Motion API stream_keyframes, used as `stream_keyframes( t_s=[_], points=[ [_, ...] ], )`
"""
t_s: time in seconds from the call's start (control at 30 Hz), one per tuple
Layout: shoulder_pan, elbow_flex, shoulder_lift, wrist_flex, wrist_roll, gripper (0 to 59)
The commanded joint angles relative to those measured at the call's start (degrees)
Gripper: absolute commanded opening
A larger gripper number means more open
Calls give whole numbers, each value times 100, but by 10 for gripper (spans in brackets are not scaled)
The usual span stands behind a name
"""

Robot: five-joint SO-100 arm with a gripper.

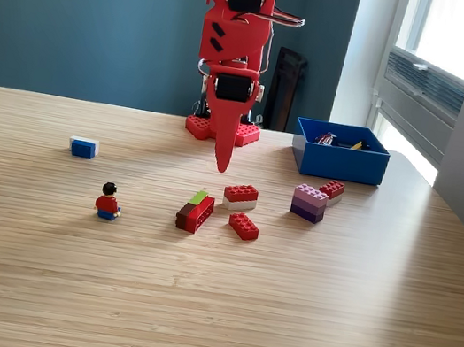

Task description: Grasp a lego block and put it in the bin.

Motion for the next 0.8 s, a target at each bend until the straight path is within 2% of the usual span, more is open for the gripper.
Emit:
stream_keyframes(
  t_s=[0.03, 0.17, 0.4, 0.67, 0.8],
  points=[
    [343, -510, 246, -70, -1230, 330],
    [615, -527, 229, -290, -1978, 327],
    [835, -686, 220, -325, -2399, 331],
    [914, -1055, -563, -316, -2136, 318],
    [1002, -1283, -1046, -290, -2347, 321]
  ],
)
